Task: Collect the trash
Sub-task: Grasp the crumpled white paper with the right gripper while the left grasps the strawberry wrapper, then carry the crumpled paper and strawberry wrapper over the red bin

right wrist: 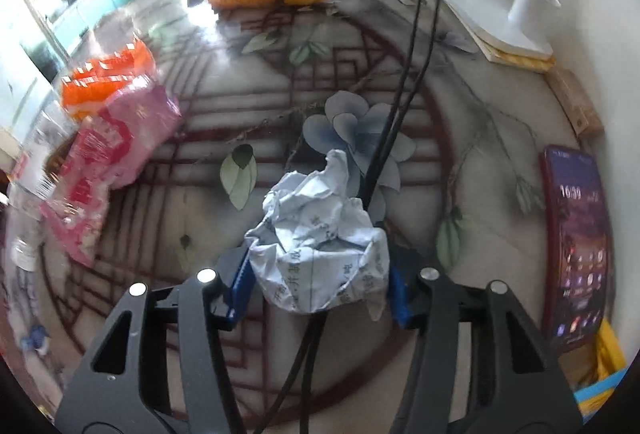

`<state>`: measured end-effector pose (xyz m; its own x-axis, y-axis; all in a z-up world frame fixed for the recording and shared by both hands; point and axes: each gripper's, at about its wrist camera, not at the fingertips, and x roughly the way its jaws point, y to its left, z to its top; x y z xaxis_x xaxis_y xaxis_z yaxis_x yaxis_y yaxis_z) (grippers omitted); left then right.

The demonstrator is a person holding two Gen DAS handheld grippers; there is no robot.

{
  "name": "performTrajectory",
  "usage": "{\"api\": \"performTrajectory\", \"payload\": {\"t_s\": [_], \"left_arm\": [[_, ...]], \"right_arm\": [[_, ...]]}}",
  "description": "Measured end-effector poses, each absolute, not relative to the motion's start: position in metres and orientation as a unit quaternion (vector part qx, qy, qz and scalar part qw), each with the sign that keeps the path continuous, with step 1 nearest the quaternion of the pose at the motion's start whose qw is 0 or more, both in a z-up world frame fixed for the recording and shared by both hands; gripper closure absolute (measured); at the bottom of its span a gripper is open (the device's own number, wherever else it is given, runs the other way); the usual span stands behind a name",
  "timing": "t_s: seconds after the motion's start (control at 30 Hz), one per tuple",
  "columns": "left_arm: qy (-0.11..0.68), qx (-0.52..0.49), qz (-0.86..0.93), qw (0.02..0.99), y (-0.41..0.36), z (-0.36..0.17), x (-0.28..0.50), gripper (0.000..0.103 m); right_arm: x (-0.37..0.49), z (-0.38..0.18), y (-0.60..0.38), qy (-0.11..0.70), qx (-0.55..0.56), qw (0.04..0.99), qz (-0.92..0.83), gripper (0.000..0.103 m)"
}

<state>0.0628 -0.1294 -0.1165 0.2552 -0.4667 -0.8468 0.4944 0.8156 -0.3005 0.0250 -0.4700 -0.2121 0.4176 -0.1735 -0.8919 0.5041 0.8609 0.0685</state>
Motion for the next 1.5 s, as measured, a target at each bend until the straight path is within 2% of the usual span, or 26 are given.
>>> {"api": "performTrajectory", "payload": {"t_s": [0.23, 0.57, 0.93, 1.07, 1.5], "left_arm": [[0.524, 0.008, -0.305, 0.795, -0.117, -0.112, 0.056, 0.076], [0.516, -0.001, -0.292, 0.806, -0.086, -0.106, 0.052, 0.076], [0.507, -0.025, -0.298, 0.808, -0.032, -0.108, 0.059, 0.076], [0.497, 0.008, -0.303, 0.813, -0.011, -0.11, 0.066, 0.076], [0.512, 0.0, -0.333, 0.792, 0.064, -0.125, 0.11, 0.076]], "right_arm": [[-0.011, -0.174, -0.458, 0.452, 0.22, 0.844, -0.186, 0.051], [-0.02, -0.138, -0.398, 0.433, 0.208, 0.862, -0.16, 0.051], [-0.006, -0.128, -0.337, 0.437, 0.179, 0.868, -0.155, 0.051], [-0.001, -0.128, -0.314, 0.441, 0.175, 0.862, -0.176, 0.051], [0.02, -0.117, -0.223, 0.437, 0.164, 0.861, -0.201, 0.051]]}}
